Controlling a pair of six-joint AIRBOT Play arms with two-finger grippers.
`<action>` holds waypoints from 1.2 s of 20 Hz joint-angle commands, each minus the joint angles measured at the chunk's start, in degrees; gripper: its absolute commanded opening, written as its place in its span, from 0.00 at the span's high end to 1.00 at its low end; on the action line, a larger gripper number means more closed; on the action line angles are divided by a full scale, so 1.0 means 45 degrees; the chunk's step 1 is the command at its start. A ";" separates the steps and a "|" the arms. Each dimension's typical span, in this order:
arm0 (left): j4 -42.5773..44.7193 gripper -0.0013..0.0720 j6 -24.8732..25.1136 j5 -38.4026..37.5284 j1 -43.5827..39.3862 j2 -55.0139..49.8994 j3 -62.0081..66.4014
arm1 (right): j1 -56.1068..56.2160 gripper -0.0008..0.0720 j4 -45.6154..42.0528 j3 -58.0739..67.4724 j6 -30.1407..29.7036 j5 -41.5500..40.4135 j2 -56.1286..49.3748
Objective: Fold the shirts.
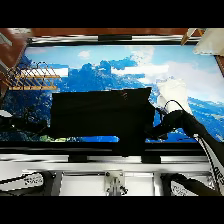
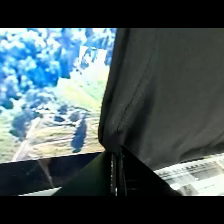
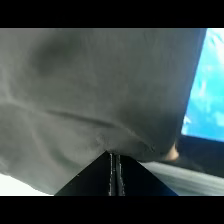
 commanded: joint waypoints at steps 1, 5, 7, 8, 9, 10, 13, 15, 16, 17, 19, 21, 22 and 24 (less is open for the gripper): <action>-0.0389 0.94 0.0942 -0.0058 0.0005 0.0141 0.0350 | -0.0015 0.89 0.0457 0.0432 -0.0767 0.0194 0.0641; -0.1851 0.94 0.2021 0.0015 0.0000 0.0636 0.2307 | -0.0015 0.90 -0.0641 0.3050 -0.0442 0.1229 0.1904; -0.2390 0.94 0.1656 0.0612 -0.0102 0.0544 0.3696 | -0.0015 0.90 -0.0962 0.4493 -0.0160 0.2225 0.1583; -0.2433 0.94 0.1107 0.1190 -0.0262 0.0471 0.4226 | -0.0015 0.90 -0.0962 0.5134 -0.0141 0.2691 0.1175; -0.2433 0.94 0.0447 0.1836 -0.0476 0.0335 0.4677 | -0.0015 0.90 -0.0962 0.5649 -0.0126 0.3104 0.0690; -0.2433 0.94 -0.0180 0.2395 -0.0729 0.0097 0.5129 | -0.0015 0.90 -0.0976 0.6178 -0.0097 0.3468 0.0044; -0.2438 0.94 -0.1316 0.3196 -0.1409 -0.1005 0.6207 | -0.0005 0.90 -0.0816 0.7830 0.0078 0.4279 -0.2157; -0.2433 0.94 -0.1894 0.3395 -0.1817 -0.1957 0.6645 | -0.0005 0.90 -0.0389 0.8811 0.0083 0.4833 -0.3444; -0.2433 0.94 -0.1991 0.3385 -0.1977 -0.2390 0.6713 | -0.0005 0.90 -0.0141 0.9306 0.0151 0.4872 -0.4104; -0.2433 0.94 -0.2103 0.3381 -0.2118 -0.2822 0.6708 | 0.0000 0.90 0.0175 0.9641 0.0160 0.4857 -0.4648; -0.2433 0.93 -0.2244 0.3342 -0.2288 -0.3565 0.6703 | -0.0005 0.89 0.0345 0.9879 0.0194 0.4726 -0.5479; -0.2433 0.55 -0.2594 0.3385 -0.2297 -0.4012 0.6703 | -0.0015 0.85 -0.0005 0.9879 0.0214 0.4245 -0.5955; -0.2433 0.20 -0.2633 0.3390 -0.2273 -0.4104 0.6703 | -0.0015 0.63 -0.0151 0.9879 0.0214 0.3988 -0.6071; -0.2433 0.02 -0.2618 0.3215 -0.2132 -0.4099 0.6781 | -0.0019 0.14 -0.0568 0.9879 0.0000 0.3415 -0.5950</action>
